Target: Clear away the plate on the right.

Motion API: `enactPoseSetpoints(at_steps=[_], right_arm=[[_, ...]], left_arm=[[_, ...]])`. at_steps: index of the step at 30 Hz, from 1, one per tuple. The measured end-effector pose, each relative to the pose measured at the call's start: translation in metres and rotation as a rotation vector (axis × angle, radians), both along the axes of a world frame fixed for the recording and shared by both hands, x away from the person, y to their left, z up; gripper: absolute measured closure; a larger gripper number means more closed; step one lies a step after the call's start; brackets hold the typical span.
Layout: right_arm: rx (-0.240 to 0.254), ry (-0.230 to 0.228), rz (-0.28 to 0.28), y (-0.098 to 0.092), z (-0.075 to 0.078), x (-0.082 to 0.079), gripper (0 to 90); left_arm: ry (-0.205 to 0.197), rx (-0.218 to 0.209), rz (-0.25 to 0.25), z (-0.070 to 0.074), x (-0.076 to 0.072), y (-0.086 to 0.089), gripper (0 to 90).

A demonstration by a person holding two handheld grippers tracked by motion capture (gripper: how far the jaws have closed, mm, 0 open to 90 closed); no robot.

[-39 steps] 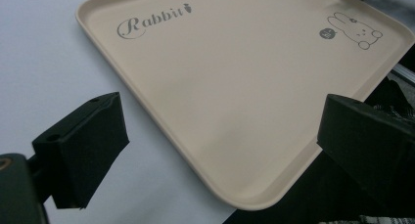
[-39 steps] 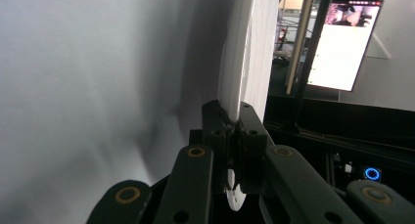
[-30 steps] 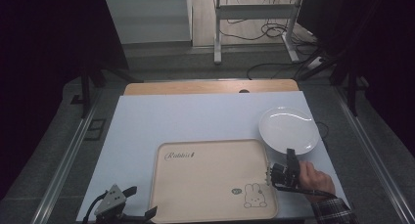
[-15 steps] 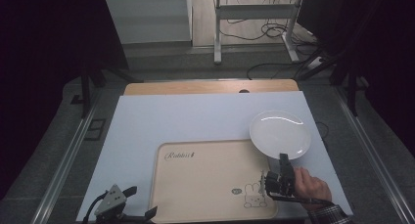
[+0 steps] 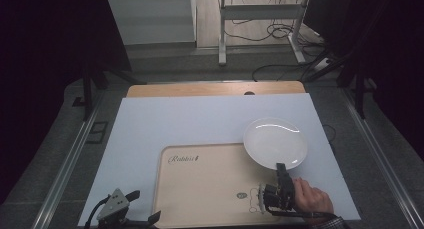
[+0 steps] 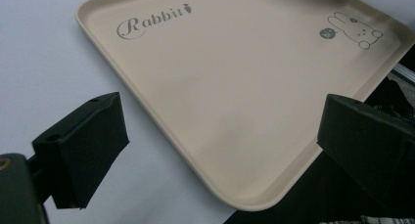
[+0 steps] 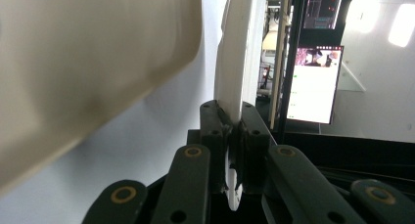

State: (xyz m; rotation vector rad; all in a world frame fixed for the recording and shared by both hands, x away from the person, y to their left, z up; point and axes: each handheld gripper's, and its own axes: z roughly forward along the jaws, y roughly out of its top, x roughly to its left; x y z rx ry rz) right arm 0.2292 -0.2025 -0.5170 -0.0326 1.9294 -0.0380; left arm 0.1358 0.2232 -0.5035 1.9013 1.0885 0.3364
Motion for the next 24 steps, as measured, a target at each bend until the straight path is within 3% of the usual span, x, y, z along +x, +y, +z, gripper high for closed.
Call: enactPoseSetpoints(at_steps=[9,11,12,21,22,24], right_arm=[[0.022,0.008,0.042,0.013,0.004,-0.018,83.4],[0.004,0.019,0.032,0.017,0.007,-0.024,83.2],[0.016,0.009,0.057,0.017,0.006,-0.024,83.1],[0.026,0.017,0.094,0.028,0.005,-0.039,82.9],[0.01,0.029,0.09,0.03,0.007,-0.041,82.9],[0.028,0.021,0.118,0.031,0.005,-0.042,82.9]], left_arm=[[-0.001,0.003,-0.002,0.0,0.0,0.0,4.2],[-0.001,0.003,-0.002,0.0,0.0,0.0,4.2],[-0.001,0.002,-0.002,0.0,0.0,0.0,4.2],[-0.001,0.002,-0.002,0.0,0.0,0.0,4.2],[-0.001,0.002,-0.002,0.0,0.0,0.0,4.2],[-0.001,0.003,-0.002,0.0,0.0,0.0,4.2]])
